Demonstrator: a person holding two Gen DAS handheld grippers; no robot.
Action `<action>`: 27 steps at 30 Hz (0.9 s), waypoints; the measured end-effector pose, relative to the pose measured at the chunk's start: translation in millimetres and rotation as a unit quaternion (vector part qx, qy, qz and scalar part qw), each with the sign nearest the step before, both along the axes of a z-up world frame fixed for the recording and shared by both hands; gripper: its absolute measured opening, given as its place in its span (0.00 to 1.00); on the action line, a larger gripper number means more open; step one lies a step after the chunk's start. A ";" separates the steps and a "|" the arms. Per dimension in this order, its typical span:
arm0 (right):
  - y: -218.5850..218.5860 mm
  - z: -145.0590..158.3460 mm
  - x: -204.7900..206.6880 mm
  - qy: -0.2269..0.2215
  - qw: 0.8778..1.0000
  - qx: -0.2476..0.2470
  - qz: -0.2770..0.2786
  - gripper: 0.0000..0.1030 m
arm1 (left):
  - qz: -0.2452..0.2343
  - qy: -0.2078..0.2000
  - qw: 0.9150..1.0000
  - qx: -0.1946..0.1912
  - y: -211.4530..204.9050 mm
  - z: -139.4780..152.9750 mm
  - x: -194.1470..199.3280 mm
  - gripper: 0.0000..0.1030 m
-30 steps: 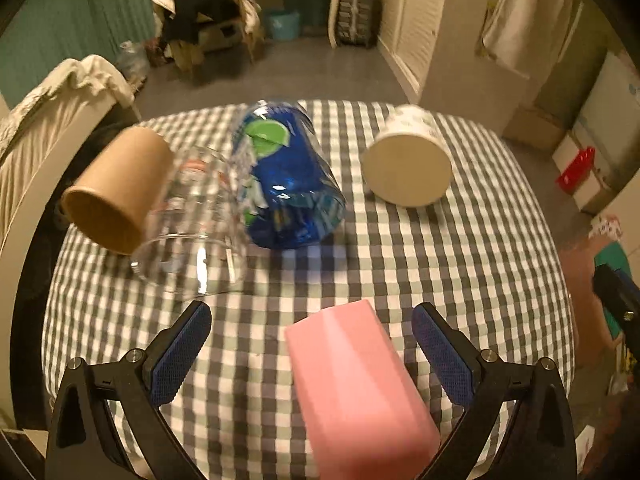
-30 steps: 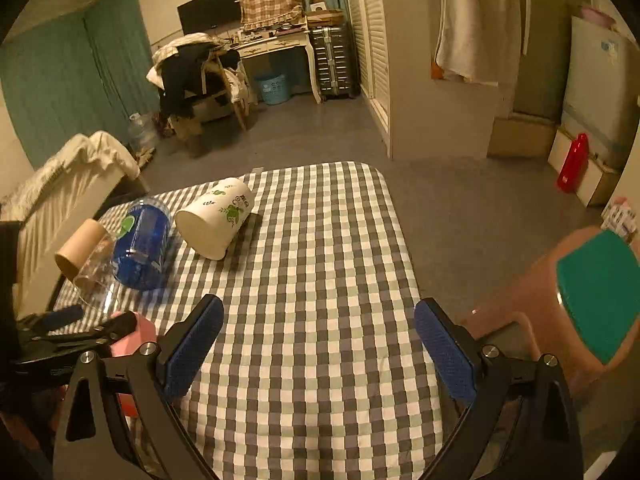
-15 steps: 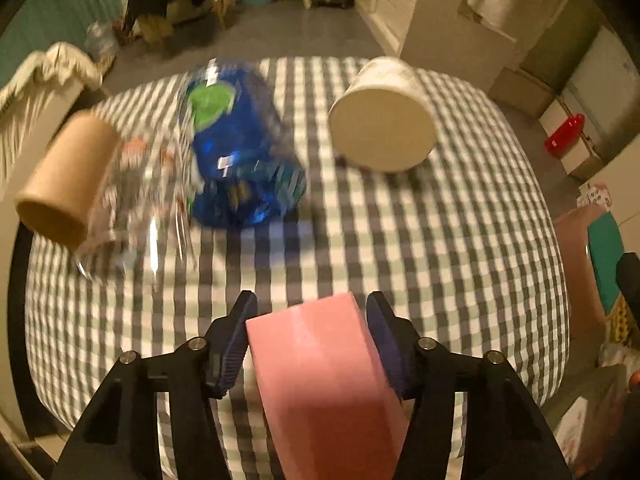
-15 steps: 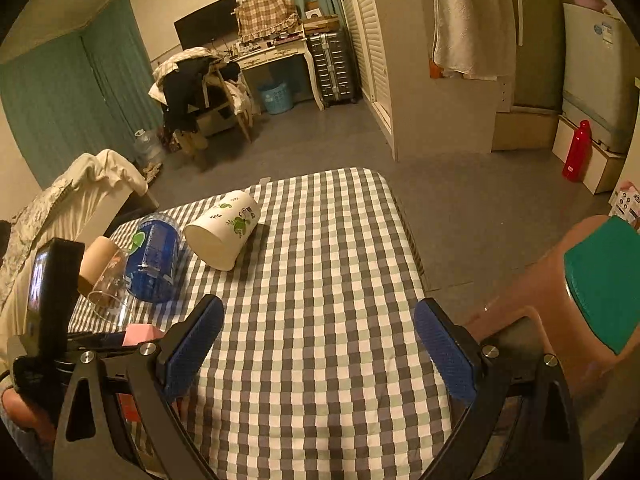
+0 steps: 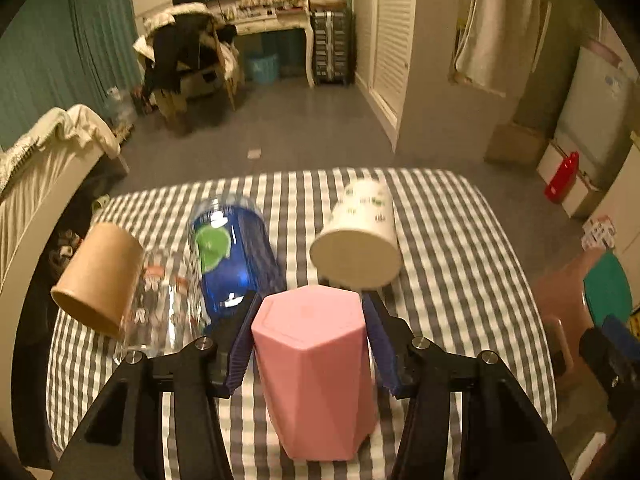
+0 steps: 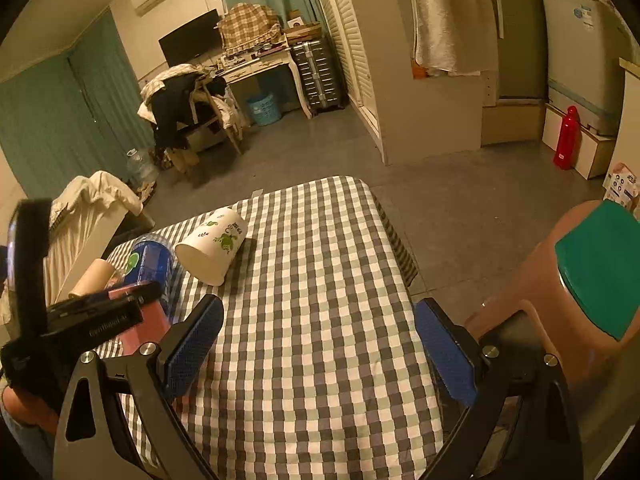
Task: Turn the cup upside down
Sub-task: 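Close the left gripper on the pink cup while the right gripper releases it, then turn the pink cup rim-down and lower it onto the table with the left gripper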
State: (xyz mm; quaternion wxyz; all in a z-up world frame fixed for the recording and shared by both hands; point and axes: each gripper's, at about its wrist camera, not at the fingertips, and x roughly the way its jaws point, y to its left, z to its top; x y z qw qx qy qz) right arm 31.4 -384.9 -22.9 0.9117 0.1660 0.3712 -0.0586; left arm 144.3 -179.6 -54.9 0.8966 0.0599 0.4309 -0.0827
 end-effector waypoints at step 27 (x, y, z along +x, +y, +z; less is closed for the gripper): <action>4.7 -2.5 5.5 0.009 1.000 -0.009 -0.002 0.94 | 0.006 -0.037 0.999 -0.013 12.3 -11.3 -30.1 0.55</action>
